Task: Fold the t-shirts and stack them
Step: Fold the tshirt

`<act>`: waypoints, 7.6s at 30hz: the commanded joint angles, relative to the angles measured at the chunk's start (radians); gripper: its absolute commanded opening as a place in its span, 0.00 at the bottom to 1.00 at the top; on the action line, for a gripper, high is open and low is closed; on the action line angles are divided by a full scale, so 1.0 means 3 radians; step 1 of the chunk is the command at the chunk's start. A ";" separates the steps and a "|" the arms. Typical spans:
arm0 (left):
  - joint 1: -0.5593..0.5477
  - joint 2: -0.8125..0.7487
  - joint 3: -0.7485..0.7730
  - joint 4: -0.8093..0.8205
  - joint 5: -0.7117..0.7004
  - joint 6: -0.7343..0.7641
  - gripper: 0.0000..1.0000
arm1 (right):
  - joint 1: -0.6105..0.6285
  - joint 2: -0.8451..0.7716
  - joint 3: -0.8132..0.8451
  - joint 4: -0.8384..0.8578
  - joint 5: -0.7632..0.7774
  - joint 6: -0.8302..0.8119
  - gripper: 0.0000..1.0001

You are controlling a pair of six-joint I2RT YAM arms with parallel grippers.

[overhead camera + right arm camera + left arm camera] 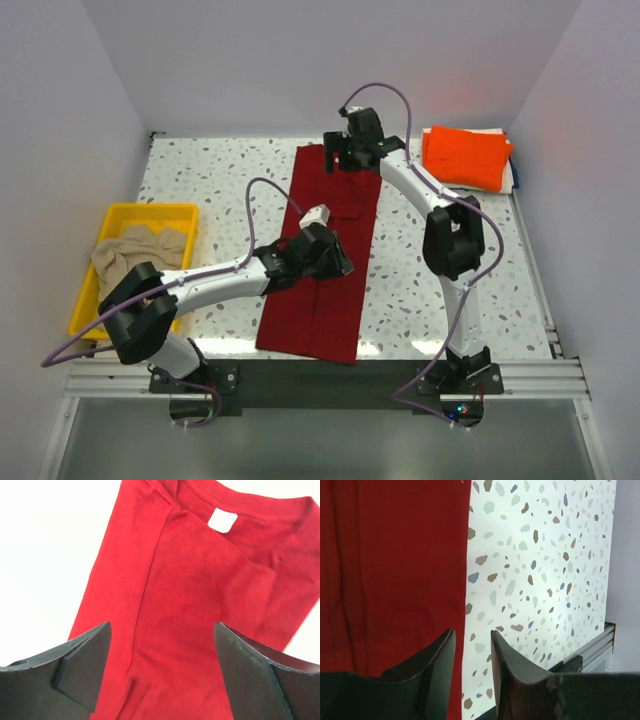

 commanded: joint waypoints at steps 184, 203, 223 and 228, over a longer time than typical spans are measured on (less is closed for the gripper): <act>0.1956 0.1167 0.1348 -0.0583 0.0434 0.1000 0.00 | -0.0419 -0.1175 -0.2431 0.1079 -0.0645 0.1689 0.00; 0.2146 0.1367 0.1620 -0.0578 0.0541 0.1056 0.00 | -0.0645 -0.0786 -0.2002 0.1115 -0.0927 0.1689 0.00; 0.1962 0.1223 0.1486 -0.0041 0.0868 0.1286 0.03 | -0.0390 -0.0863 -0.1889 0.1273 -0.1197 0.1453 0.15; 0.1808 0.1530 0.1553 0.0142 0.1002 0.1245 0.00 | -0.0256 -0.0475 -0.1761 0.1544 -0.1463 0.1627 0.04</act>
